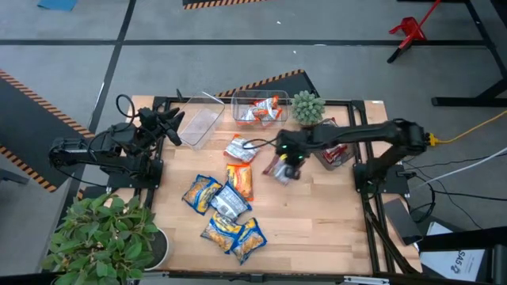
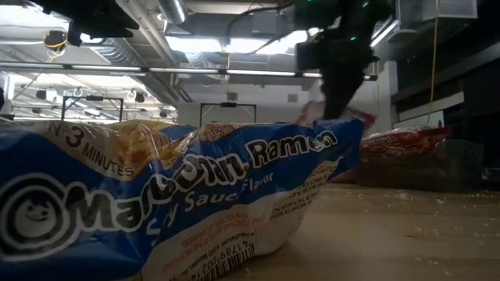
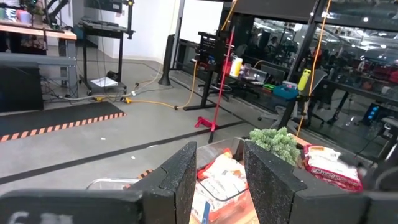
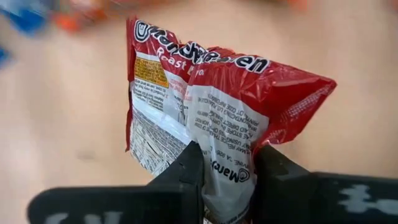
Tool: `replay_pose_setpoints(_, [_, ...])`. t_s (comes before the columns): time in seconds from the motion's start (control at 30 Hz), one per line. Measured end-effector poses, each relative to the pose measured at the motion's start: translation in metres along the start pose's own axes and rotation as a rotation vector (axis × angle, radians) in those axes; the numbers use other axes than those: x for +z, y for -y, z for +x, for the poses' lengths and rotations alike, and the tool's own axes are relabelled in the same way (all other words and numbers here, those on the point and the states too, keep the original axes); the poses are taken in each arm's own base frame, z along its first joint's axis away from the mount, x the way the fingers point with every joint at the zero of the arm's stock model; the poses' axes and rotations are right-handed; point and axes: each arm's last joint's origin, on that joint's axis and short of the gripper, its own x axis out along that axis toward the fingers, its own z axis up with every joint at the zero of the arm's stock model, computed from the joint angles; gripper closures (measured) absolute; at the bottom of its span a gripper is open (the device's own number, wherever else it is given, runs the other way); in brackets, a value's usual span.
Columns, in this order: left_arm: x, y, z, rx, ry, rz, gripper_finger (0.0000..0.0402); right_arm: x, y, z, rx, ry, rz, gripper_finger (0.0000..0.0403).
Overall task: Sort Maruchan noodles
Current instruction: Put the red noodle pack into the transparent black bin
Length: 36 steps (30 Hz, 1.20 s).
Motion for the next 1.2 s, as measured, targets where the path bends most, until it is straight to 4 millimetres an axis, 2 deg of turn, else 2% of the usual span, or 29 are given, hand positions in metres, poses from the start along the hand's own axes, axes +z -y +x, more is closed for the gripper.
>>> replay_pose_setpoints(0.2, [-0.001, 0.000, 0.000, 0.008, -0.003, 0.007, 0.0274, -0.030, 0.005, -0.046, -0.196, -0.071, -0.036, 0.0347])
replay_pose_setpoints(0.43, [-0.001, -0.001, 0.000, 0.013, -0.007, 0.013, 0.0274, -0.062, 0.006, -0.081, -0.409, -0.186, -0.099, 0.0347])
replay_pose_setpoints(0.57, [-0.001, -0.001, 0.000, 0.034, -0.003, 0.015, 0.0274, -0.073, 0.007, -0.099, -0.516, -0.229, -0.161, 0.0347])
replay_pose_setpoints(0.7, [-0.001, -0.002, 0.000, 0.057, 0.001, 0.018, 0.0274, -0.077, 0.008, -0.114, -0.531, -0.271, -0.204, 0.0347])
replay_pose_setpoints(0.97, [-0.002, -0.002, 0.000, 0.065, -0.005, 0.027, 0.0274, -0.082, 0.006, -0.120, -0.425, -0.299, -0.225, 0.0347])
replay_pose_setpoints(1.2, [-0.003, -0.003, 0.000, 0.066, -0.010, 0.033, 0.0274, -0.082, 0.007, -0.121, -0.437, -0.309, -0.298, 0.0347])
